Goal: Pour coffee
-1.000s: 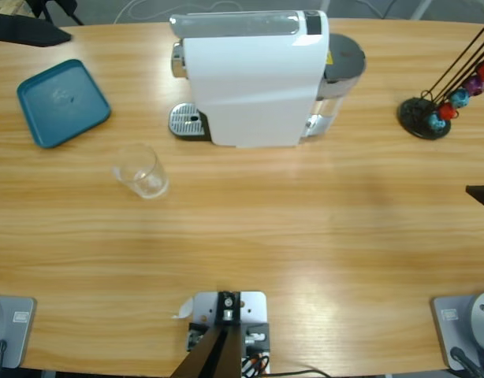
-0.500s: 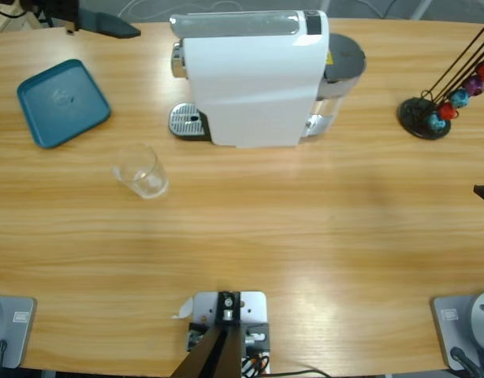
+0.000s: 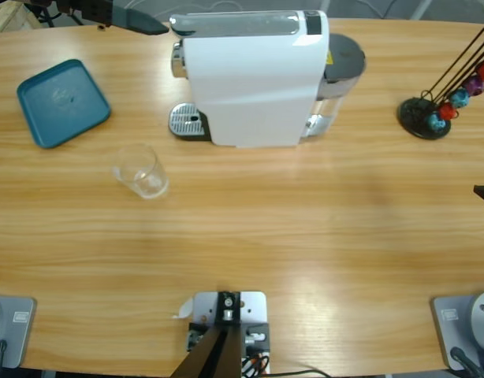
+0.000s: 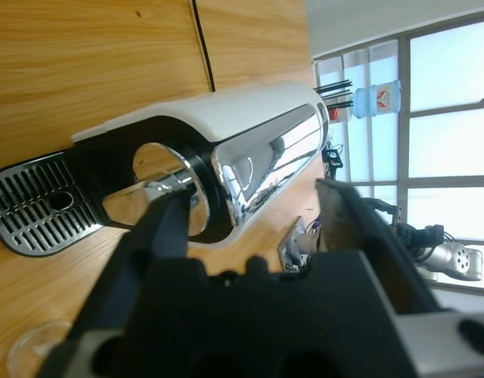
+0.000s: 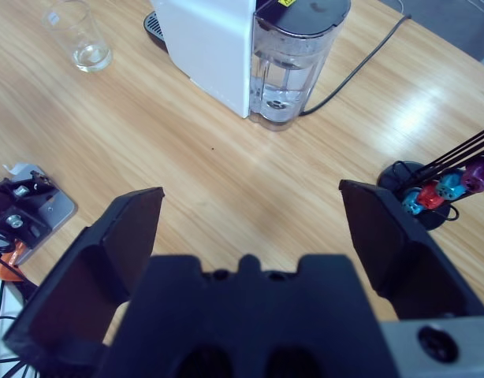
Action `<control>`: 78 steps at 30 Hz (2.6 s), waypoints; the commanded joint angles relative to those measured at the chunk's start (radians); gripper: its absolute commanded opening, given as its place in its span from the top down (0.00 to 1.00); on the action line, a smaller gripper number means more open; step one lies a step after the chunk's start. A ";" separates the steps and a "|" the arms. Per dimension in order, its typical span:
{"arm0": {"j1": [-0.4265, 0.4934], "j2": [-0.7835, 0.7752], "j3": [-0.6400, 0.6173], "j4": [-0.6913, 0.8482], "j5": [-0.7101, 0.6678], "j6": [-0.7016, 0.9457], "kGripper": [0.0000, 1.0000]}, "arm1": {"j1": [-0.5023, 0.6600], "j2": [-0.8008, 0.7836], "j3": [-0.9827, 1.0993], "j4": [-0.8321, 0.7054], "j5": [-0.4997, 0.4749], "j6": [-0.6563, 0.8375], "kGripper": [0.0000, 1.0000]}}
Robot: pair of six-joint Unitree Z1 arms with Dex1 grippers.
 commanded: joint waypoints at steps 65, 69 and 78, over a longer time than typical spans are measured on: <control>-0.304 -0.504 0.481 0.072 0.810 0.911 0.01 | -0.533 0.458 0.434 -0.964 -0.283 0.167 0.28; -0.316 -0.486 0.479 0.058 0.810 0.908 0.00 | -0.548 0.504 0.448 -1.025 -0.252 0.174 0.28; -0.319 -0.490 0.485 0.058 0.808 0.905 0.00 | -0.579 0.530 0.458 -1.068 -0.242 0.168 0.66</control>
